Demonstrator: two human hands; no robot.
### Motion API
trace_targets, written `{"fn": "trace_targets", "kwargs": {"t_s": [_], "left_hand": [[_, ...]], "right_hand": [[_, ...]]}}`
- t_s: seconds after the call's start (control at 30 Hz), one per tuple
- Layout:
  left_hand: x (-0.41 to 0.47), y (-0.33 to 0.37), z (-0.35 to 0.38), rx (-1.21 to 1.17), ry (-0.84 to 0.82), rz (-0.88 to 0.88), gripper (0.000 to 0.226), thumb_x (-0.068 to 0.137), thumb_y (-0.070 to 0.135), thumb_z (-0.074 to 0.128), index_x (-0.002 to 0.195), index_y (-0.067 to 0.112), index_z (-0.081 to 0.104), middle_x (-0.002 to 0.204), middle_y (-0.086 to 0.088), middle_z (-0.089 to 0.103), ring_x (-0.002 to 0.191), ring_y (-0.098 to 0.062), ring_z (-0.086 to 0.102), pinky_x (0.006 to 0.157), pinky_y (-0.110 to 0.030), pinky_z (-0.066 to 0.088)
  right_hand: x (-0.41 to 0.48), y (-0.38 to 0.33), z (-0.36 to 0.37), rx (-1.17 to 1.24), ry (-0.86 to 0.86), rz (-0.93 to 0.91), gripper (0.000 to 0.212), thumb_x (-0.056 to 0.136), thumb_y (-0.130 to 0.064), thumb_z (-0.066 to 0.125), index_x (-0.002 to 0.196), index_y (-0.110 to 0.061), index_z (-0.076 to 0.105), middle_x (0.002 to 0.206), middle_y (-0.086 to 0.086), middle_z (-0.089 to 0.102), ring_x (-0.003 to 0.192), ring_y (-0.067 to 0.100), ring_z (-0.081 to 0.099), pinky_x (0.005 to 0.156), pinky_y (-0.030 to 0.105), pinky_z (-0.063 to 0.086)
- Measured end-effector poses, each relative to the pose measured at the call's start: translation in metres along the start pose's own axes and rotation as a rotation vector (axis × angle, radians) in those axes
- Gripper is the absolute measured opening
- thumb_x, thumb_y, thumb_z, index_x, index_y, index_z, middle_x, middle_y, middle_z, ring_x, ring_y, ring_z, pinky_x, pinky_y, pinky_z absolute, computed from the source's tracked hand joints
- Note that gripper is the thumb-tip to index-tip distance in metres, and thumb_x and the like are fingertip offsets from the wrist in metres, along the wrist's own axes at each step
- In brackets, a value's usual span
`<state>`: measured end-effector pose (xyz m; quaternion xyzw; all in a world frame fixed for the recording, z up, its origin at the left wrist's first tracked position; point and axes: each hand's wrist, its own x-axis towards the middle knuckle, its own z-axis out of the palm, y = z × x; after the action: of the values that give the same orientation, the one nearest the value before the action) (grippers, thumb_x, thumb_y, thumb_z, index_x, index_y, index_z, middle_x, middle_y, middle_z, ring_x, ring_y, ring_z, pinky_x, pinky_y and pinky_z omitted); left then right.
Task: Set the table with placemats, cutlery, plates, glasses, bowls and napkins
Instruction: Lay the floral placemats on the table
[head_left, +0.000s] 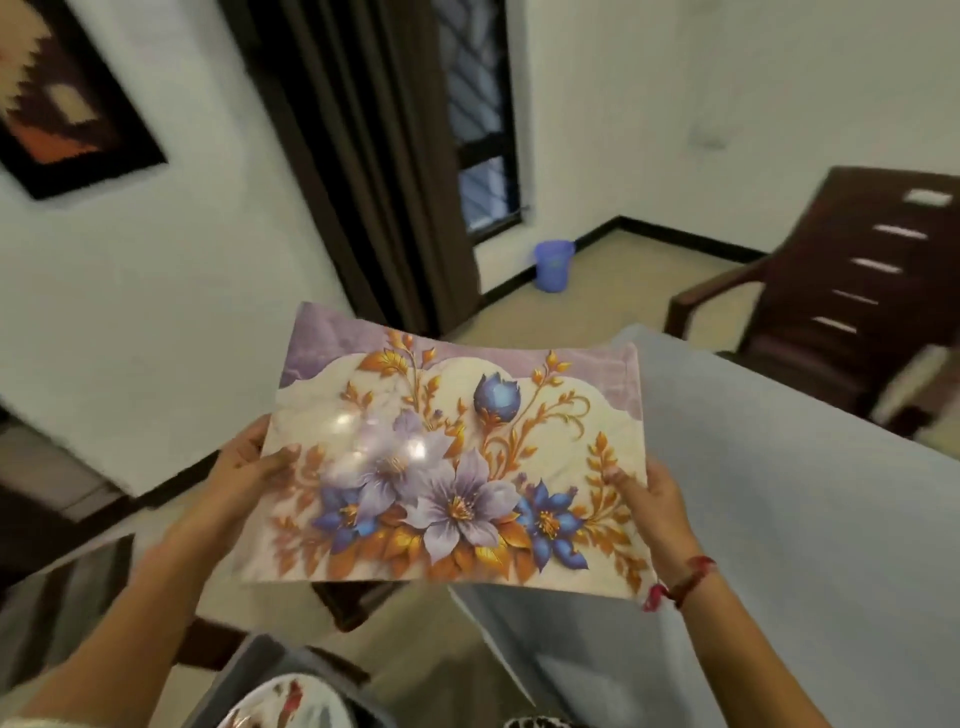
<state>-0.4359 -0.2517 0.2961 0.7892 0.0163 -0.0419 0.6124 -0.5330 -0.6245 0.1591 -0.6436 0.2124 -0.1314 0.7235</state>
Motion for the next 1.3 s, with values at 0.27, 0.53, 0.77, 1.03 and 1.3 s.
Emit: {"fn": "trace_targets", "kwargs": {"t_s": [0.27,0.53,0.77,1.03,1.3], "left_hand": [[0.033,-0.03,0.154,0.103,-0.524,-0.094,0.02,0.092,0.003,0.054,0.109,0.01,0.061,0.094,-0.01,0.068,0.067,-0.014,0.066,0.054,-0.021,0.053],[0.037,-0.093,0.244,0.24,-0.746,-0.162,0.023,0.1,0.018,0.043,0.1,0.005,0.063,0.091,-0.016,0.066,0.077,-0.027,0.061,0.071,-0.033,0.05],[0.056,-0.12,0.239,0.257,-0.712,-0.378,0.023,0.096,0.015,0.052,0.104,-0.004,0.062,0.088,-0.02,0.067,0.073,-0.032,0.063,0.069,-0.036,0.052],[0.07,-0.132,0.231,0.159,-0.553,-0.417,0.022,0.088,0.019,0.067,0.1,0.002,0.064,0.078,-0.011,0.062,0.067,-0.028,0.057,0.074,-0.039,0.052],[0.08,-0.143,0.239,0.524,-0.444,0.028,0.025,0.09,0.02,0.062,0.076,0.0,0.066,0.076,-0.019,0.066,0.075,-0.037,0.062,0.07,-0.037,0.048]], "right_hand": [[-0.108,0.031,-0.137,-0.087,0.474,0.169,0.02,0.091,-0.014,0.058,0.109,-0.006,0.059,0.098,0.013,0.069,0.085,0.024,0.068,0.068,0.033,0.058],[-0.182,0.069,-0.152,-0.151,0.712,0.382,0.016,0.089,-0.015,0.06,0.105,-0.011,0.059,0.102,0.013,0.068,0.09,0.027,0.066,0.082,0.046,0.055],[-0.194,0.072,-0.136,-0.298,0.725,0.49,0.015,0.09,-0.016,0.057,0.104,-0.015,0.055,0.1,0.009,0.063,0.092,0.027,0.061,0.082,0.039,0.051],[-0.207,0.073,-0.123,-0.262,0.797,0.47,0.019,0.091,-0.017,0.057,0.11,-0.016,0.053,0.101,0.01,0.064,0.09,0.025,0.062,0.076,0.037,0.051],[-0.271,0.031,-0.183,-0.206,0.915,0.395,0.03,0.091,-0.004,0.055,0.12,-0.007,0.052,0.1,0.014,0.061,0.079,0.023,0.063,0.062,0.028,0.058]]}}
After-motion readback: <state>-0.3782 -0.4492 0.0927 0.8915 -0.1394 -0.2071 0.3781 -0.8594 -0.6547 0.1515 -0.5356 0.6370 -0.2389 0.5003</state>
